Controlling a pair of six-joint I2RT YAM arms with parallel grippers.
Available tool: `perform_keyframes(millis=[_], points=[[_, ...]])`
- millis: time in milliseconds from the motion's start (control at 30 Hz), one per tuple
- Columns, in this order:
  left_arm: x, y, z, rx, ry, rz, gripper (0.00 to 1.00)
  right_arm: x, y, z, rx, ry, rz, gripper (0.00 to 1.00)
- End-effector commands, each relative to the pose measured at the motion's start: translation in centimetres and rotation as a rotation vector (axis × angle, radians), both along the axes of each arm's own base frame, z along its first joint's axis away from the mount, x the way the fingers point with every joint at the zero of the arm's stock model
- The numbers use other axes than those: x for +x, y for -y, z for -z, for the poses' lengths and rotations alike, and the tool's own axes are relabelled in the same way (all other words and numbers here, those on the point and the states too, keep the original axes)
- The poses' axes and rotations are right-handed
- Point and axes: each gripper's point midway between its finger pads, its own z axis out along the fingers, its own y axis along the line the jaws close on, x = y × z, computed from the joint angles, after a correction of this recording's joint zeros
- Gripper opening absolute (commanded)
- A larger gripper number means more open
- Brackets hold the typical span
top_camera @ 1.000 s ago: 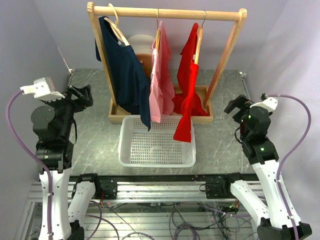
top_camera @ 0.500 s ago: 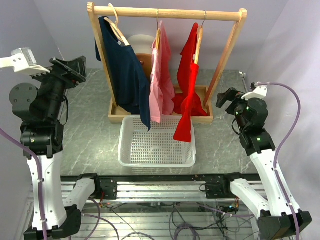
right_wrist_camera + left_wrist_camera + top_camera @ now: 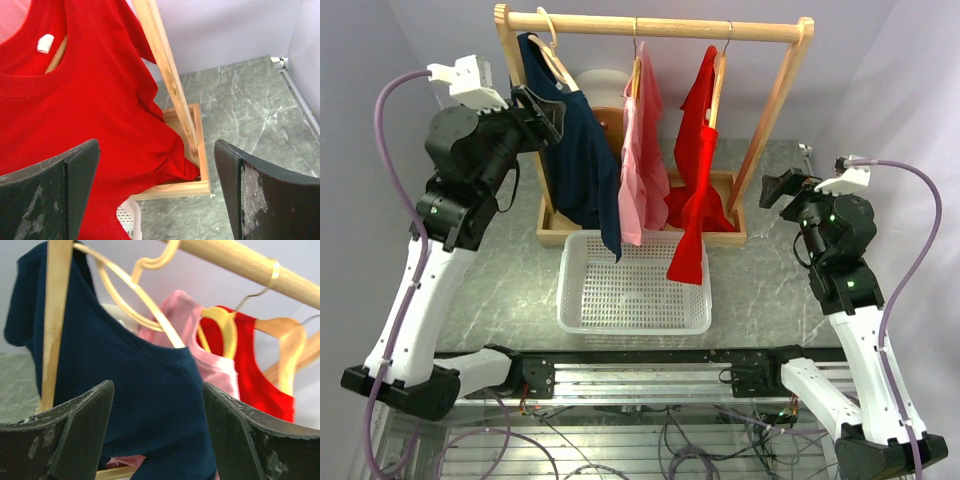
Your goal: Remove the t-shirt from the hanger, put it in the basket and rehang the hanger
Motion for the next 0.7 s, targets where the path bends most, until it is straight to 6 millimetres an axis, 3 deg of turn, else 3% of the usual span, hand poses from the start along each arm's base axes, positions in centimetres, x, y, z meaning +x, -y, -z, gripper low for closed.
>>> perform_keyframes(millis=[0, 100, 300, 567, 667], points=[[0.1, -2.1, -3.2, 0.006, 0.063, -0.143, 0.81, -1.2, 0.6, -2.1, -0.025, 0.055, 0.017, 0.97], [0.9, 0.3, -4.1, 0.005, 0.053, -0.120, 0.78, -1.3, 0.3, -2.1, -0.013, 0.067, 0.003, 0.97], [2.1, 4.9, -3.5, 0.128, 0.002, -0.254, 0.79, -1.2, -0.3, -1.8, 0.000, 0.050, -0.030, 0.96], [3.8, 4.9, -3.5, 0.148, -0.017, -0.377, 0.78, -2.6, 0.0, -1.8, 0.008, 0.052, -0.023, 0.96], [4.2, 4.7, -3.7, 0.176, -0.034, -0.409, 0.84, -2.6, -0.2, -1.5, 0.015, 0.039, -0.029, 0.96]])
